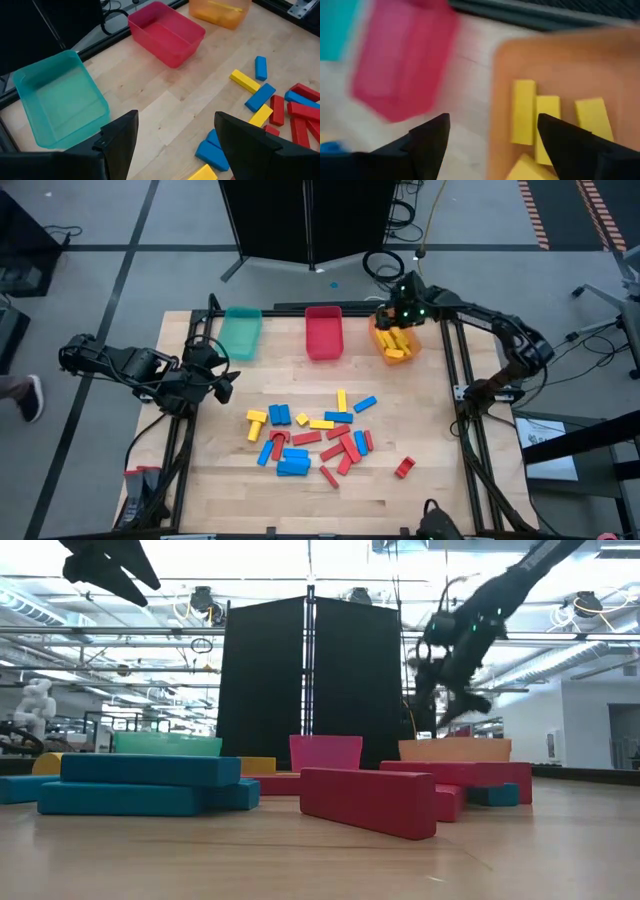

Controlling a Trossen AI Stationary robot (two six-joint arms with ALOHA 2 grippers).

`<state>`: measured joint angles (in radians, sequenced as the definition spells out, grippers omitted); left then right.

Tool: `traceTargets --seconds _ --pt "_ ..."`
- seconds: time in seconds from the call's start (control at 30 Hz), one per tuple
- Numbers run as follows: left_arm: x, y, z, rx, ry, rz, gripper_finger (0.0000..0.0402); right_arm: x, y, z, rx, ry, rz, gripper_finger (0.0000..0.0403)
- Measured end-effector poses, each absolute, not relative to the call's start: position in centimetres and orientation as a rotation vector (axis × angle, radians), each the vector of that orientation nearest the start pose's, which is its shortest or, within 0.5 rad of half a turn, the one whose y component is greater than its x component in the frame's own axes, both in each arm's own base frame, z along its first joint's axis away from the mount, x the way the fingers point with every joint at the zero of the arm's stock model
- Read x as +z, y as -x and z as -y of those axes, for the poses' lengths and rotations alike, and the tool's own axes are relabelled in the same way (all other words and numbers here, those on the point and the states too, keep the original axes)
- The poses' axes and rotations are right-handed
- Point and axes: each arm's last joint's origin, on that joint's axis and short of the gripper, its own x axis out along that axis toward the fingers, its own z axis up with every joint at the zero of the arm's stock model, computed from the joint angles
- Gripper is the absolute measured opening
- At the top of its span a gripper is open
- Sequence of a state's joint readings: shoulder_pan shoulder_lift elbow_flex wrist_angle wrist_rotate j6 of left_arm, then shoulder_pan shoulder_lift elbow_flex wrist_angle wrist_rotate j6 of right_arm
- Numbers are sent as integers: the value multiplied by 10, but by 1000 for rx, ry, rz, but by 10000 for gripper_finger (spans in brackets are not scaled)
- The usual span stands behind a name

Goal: Sort blocks
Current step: Put the yellow block into the orange bin

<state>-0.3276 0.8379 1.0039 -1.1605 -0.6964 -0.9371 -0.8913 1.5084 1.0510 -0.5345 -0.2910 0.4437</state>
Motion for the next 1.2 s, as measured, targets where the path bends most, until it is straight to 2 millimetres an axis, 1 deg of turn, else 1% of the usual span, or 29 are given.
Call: traceTargets --seconds 0.13,0.17,0.23,0.27,0.33,0.4,0.5,0.57,0.63,0.7,0.77,0.87,1.0,1.1,1.2 --pt "324 -123 22 692 379 -622 267 285 -193 221 -664 -881 -609 271" --pt "324 -124 22 692 379 -622 267 297 -194 217 -625 -865 -578 268" --pt "324 -123 22 692 379 -622 267 318 -201 202 -494 -831 -532 263" --pt "324 -123 22 694 377 -621 267 326 -206 193 -426 -811 -519 263" --pt "324 -123 22 701 371 -614 267 336 -219 173 -327 -783 -524 263" --pt "324 -123 22 704 369 -611 267 337 -233 155 -313 -758 -549 263" --pt "324 -123 22 707 368 -609 267 325 -256 128 -377 -688 -649 263" --pt "324 -123 22 707 368 -609 267 310 -270 113 -437 -650 -744 263" --pt "324 -123 22 707 368 -609 267 295 -281 103 -525 -663 -811 263" --pt "324 -123 22 707 368 -609 267 283 -291 97 -615 -690 -839 263" --pt "324 -123 22 706 368 -609 267 270 -301 89 -659 -724 -864 263" --pt "324 -123 22 705 369 -611 267 249 -317 75 -682 -772 -914 263" --pt "324 -123 22 692 353 -623 267 226 -331 62 -716 -822 -968 263" --pt "324 -123 22 676 348 -638 267 212 -339 48 -729 -851 -997 263" --pt "324 -123 23 672 350 -642 267 204 -347 38 -722 -880 -990 263"
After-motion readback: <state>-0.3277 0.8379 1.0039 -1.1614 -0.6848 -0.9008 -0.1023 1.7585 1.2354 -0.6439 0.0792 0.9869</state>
